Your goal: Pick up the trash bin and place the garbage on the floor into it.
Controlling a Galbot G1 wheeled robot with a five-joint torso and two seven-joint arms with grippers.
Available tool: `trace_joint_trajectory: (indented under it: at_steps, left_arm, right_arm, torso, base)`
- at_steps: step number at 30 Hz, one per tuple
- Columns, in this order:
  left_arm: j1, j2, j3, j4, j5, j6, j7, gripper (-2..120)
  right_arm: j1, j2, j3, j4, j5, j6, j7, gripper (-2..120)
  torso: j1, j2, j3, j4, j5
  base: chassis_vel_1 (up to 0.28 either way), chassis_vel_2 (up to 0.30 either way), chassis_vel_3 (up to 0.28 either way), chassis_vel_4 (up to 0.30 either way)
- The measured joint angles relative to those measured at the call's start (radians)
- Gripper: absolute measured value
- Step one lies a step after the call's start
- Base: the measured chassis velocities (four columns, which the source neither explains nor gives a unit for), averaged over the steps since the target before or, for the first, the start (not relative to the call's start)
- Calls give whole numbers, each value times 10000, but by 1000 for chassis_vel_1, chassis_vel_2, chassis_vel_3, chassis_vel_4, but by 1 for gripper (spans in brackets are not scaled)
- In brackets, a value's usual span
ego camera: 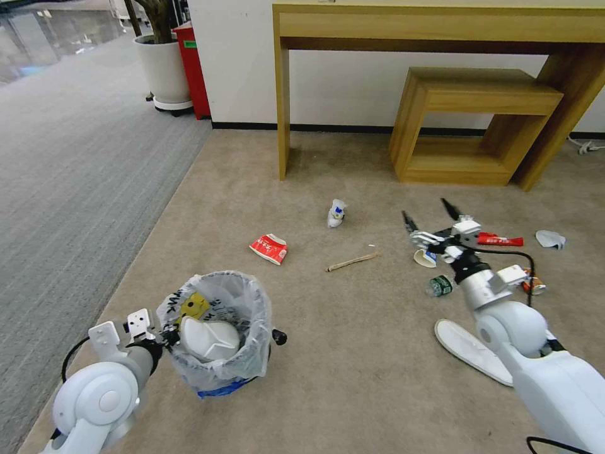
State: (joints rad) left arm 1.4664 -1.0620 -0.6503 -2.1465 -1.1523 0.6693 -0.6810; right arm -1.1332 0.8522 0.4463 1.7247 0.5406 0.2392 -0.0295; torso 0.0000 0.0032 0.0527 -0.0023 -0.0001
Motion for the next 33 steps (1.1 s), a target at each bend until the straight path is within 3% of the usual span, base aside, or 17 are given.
trace_joint_trajectory:
  at_steps: [25, 33]
  left_arm:
    - [160, -186, 92, -77, 351, -77, 178, 0]
    - [185, -261, 113, -103, 418, -87, 186, 0]
  right_arm:
    - [-1161, 556, 789, -351, -795, -3, 154, 99]
    - [-1281, 579, 853, -370, -803, 123, 41, 90]
  torso:
    - [0, 1, -1, 1, 1]
    - [0, 0, 0, 0, 1]
  base:
    - [0, 0, 0, 0]
    - [-50, 45, 55, -45]
